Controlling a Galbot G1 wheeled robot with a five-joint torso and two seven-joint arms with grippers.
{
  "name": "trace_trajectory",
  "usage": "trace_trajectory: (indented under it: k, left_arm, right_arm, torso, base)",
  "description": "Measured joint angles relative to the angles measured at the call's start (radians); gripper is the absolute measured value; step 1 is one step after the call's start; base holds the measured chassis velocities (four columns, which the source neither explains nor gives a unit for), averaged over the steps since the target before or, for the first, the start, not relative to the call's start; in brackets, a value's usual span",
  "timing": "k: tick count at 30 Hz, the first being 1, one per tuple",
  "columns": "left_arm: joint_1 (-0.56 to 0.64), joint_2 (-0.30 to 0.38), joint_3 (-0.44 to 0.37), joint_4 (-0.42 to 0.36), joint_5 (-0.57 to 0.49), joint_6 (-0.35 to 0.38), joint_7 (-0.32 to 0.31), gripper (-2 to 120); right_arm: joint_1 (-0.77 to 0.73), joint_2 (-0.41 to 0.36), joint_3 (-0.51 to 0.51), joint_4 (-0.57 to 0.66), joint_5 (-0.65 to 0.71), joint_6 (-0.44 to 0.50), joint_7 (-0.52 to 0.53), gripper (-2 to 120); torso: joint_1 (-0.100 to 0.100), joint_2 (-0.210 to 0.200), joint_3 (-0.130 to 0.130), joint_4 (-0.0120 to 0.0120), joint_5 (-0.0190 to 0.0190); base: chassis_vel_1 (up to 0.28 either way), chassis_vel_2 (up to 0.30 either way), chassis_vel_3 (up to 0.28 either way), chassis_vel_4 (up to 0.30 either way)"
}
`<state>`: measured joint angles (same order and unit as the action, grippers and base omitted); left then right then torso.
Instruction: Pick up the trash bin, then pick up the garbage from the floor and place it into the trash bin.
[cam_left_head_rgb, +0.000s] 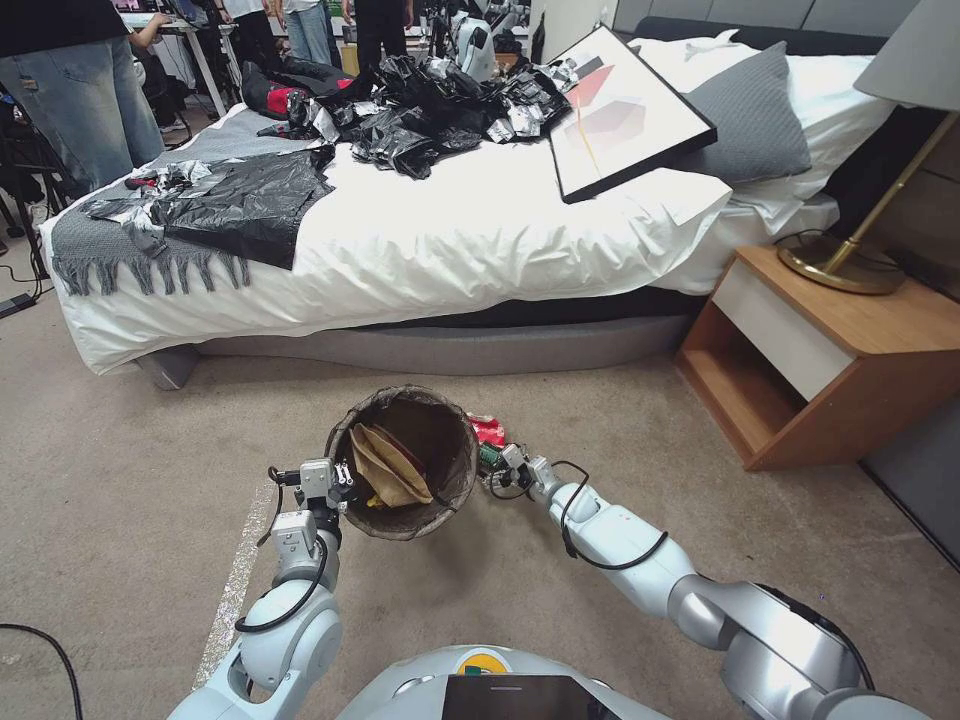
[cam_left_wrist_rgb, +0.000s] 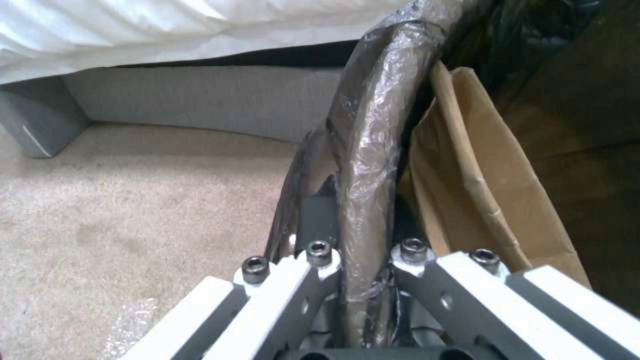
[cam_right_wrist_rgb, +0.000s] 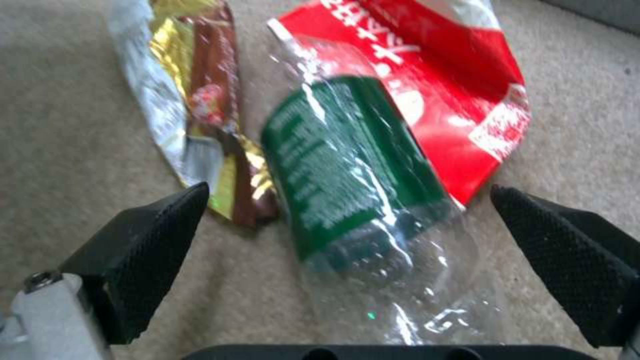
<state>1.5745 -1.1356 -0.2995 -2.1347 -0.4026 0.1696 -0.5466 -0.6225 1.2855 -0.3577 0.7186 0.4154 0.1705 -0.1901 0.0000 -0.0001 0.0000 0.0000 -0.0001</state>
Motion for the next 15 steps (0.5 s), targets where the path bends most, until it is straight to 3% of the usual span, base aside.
trace_trajectory:
  k: [15]
  left_arm:
    - [-0.004,-0.005,0.011,0.004,0.003,0.0,-0.001,0]
  right_arm:
    - [0.034,0.029,0.053,-0.112,-0.029,0.02,-0.028,100]
  torso:
    - [0.0,0.0,0.0,0.0,0.0]
  base:
    - [0.0,0.0,0.0,0.0]
